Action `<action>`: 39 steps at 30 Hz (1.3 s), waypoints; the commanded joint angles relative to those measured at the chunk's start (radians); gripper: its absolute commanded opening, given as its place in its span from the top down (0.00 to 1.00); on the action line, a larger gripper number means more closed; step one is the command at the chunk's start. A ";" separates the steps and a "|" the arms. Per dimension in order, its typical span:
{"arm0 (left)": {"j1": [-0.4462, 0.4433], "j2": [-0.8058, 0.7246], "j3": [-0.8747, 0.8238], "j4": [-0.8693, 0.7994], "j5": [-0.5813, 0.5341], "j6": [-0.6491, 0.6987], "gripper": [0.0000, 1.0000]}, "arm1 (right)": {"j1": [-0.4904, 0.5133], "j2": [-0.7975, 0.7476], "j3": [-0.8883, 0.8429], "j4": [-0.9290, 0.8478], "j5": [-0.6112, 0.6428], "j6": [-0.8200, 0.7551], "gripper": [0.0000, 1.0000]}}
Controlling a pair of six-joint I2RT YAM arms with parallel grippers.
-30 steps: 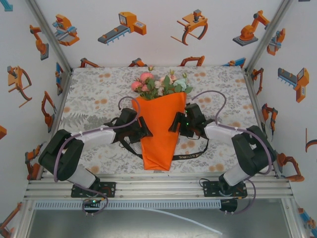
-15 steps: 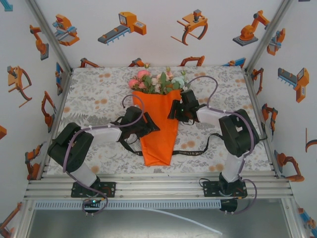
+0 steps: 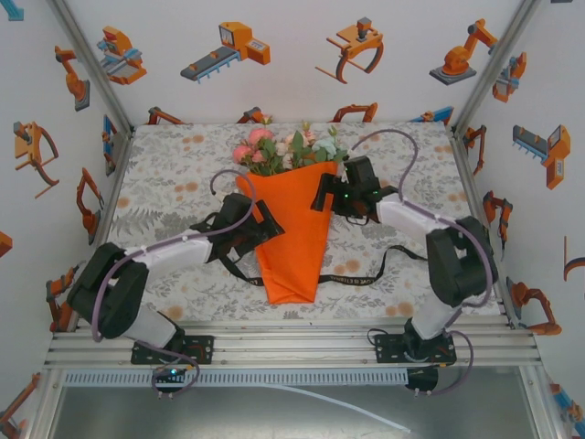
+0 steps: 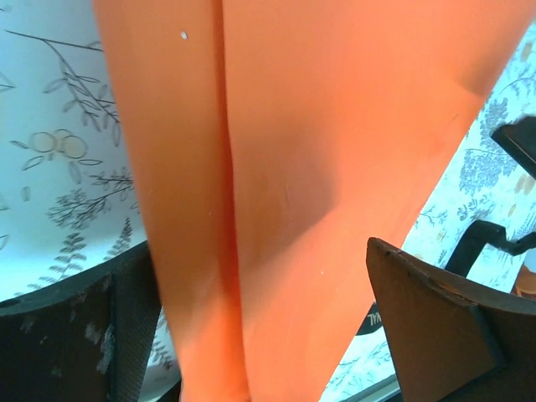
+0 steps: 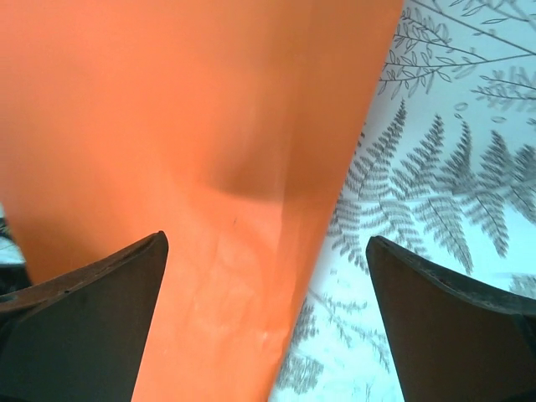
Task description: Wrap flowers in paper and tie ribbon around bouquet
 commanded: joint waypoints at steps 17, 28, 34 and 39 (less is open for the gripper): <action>0.611 -0.587 -0.193 -0.531 -0.094 0.076 0.11 | -0.461 -0.503 -0.403 -0.311 0.170 0.232 0.15; 0.680 -0.334 -0.131 -0.482 -0.088 0.128 0.06 | -0.443 -0.263 -0.416 -0.061 0.030 0.259 0.63; 0.670 -0.173 -0.047 -0.466 -0.102 0.125 0.15 | -0.443 -0.320 -0.379 -0.058 0.056 0.238 1.00; 0.667 -0.066 -0.038 -0.393 -0.075 0.048 0.25 | -0.443 -0.382 -0.359 -0.068 0.041 0.249 1.00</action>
